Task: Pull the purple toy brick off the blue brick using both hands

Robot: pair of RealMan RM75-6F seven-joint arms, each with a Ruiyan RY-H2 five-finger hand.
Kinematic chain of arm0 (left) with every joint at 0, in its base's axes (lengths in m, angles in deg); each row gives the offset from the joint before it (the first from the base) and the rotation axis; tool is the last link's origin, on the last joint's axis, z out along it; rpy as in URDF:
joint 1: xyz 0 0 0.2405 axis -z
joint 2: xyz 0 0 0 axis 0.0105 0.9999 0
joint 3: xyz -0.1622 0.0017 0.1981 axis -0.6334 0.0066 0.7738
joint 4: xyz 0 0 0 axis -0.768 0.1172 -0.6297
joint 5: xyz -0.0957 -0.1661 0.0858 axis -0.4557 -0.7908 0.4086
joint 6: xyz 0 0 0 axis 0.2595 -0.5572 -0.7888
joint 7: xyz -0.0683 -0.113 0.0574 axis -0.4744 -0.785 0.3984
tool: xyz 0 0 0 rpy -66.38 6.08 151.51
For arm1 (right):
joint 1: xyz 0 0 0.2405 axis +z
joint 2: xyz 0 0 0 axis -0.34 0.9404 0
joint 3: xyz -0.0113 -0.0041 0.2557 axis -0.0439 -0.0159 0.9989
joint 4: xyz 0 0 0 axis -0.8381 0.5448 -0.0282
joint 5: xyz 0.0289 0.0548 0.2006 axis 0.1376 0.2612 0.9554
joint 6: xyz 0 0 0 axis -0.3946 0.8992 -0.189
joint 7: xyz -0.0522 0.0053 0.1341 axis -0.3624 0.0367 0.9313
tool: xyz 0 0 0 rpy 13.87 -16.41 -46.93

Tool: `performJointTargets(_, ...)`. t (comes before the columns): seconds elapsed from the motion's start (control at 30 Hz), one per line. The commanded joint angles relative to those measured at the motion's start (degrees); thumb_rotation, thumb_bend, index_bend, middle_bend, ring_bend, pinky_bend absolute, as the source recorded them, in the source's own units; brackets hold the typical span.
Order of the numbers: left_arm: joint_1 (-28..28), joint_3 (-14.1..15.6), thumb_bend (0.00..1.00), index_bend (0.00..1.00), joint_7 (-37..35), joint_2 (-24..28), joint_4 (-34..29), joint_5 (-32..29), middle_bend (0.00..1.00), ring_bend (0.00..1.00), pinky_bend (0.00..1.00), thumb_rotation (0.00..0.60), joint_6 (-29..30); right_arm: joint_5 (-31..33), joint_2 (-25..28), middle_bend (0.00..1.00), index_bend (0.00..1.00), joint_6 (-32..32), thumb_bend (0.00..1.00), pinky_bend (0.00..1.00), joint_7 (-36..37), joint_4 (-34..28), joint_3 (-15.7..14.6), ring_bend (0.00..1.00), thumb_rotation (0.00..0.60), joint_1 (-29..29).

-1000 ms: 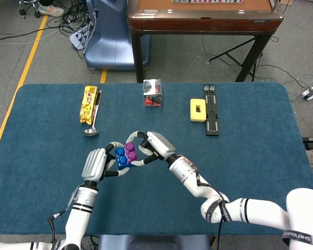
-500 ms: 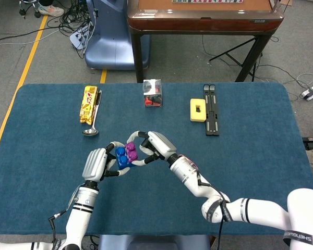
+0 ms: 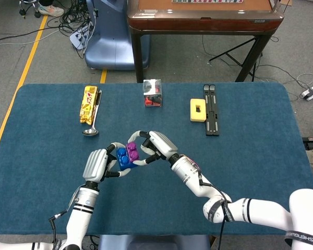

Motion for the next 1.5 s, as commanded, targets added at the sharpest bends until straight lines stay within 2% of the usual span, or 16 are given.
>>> performJointTargets(0.03,-0.1,0.14,0.0,0.71,-0.08,-0.1,0.11,0.06,1.0,0.94,1.0,0.6,-0.01,-0.21,0.18,1.0,0.69,0.13,0.5,1.0,0.35,-0.14,0.03,1.0,0.6,-0.19)
performJointTargets(1.1,-0.52,0.79,0.0,0.72,-0.65,-1.35,1.49,0.8,1.0,0.94,1.0,0.6,-0.69,-1.58,1.29,1.0,0.7,1.5,0.5,1.0,2.7,-0.51,-0.06,1.0,0.6,-1.77)
performJointTargets(1.5,-0.58,2.34,0.0,0.71,0.86,-1.13,2.42,-0.1,1.0,0.94,1.0,0.6,-2.32,-2.43,3.55,1.0,0.7,1.89,0.5,1.0,3.45,0.04,-1.55,1.0,0.6,-3.81)
